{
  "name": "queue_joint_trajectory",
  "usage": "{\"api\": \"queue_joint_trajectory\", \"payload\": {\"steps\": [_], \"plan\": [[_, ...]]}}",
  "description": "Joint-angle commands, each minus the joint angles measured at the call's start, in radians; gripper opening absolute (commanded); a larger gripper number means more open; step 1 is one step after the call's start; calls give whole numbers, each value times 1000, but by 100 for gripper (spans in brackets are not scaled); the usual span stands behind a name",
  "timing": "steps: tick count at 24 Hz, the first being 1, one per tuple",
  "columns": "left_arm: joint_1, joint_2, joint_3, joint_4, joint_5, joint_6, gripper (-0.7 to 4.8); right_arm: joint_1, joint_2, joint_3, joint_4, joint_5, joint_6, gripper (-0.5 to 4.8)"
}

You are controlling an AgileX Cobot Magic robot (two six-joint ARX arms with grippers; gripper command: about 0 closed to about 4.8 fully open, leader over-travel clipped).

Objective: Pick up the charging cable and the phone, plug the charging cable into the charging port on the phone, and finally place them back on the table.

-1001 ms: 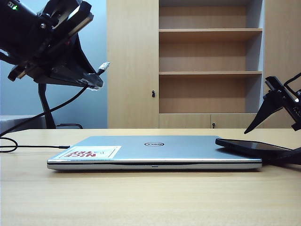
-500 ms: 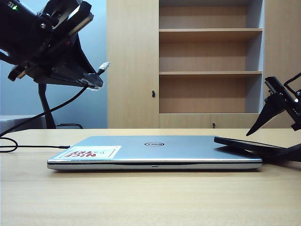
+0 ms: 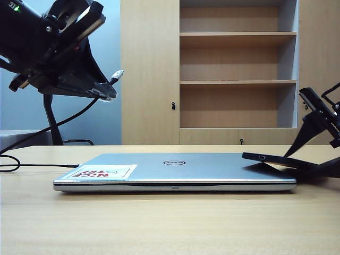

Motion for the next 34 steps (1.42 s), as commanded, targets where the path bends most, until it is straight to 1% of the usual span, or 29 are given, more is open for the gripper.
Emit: {"api": "queue_joint_trajectory", "payload": {"steps": [1, 3, 4, 9, 12, 15, 17, 18, 19, 20, 25, 26, 27, 28, 30, 32, 33, 34], "plan": [[0, -3, 3, 18, 3, -2, -6, -3, 13, -13, -44, 31, -11, 62], [0, -3, 3, 17, 3, -2, -6, -3, 13, -12, -44, 31, -11, -4], [0, -3, 3, 17, 2, -2, -6, -3, 13, -13, -44, 34, -12, -4], [0, -3, 3, 13, 3, -2, -6, -3, 11, -12, -15, 30, -115, -4], [0, -3, 3, 11, 3, -2, -6, -3, -26, -1, 7, 28, -183, -4], [0, -3, 3, 11, 2, -2, -6, -4, -80, 30, -53, 30, -232, -4], [0, -3, 3, 11, 2, -2, -6, -4, -122, 66, -145, 32, -277, -4], [0, -3, 3, 11, 3, -2, -6, -4, -148, 94, -217, 34, -314, -4], [0, -3, 3, 11, 3, -2, -6, -3, -190, 143, -344, 47, -379, -4], [0, -3, 3, 11, 3, -2, -6, -3, -214, 176, -428, 55, -422, -4], [0, -3, 3, 11, 3, -2, -6, -3, -281, 330, -794, 96, -613, -4], [0, -3, 3, 11, 2, -2, -6, -2, -282, 388, -930, 115, -658, -4], [0, -3, 3, 11, 3, -2, -6, -2, -281, 420, -1010, 136, -682, -4], [0, -3, 3, 11, 2, -2, -6, 6, -280, 466, -1116, 188, -726, -4], [0, -3, 3, 11, 3, -2, -6, 36, -280, 505, -1211, 257, -780, -4], [0, -3, 3, 11, 3, -2, -6, 76, -280, 511, -1242, 304, -802, -4], [0, -3, 3, 11, 3, -2, -6, 115, -280, 511, -1259, 355, -804, -4], [0, -3, 3, 11, 3, -2, -6, 132, -278, 511, -1266, 377, -805, -4]]}}
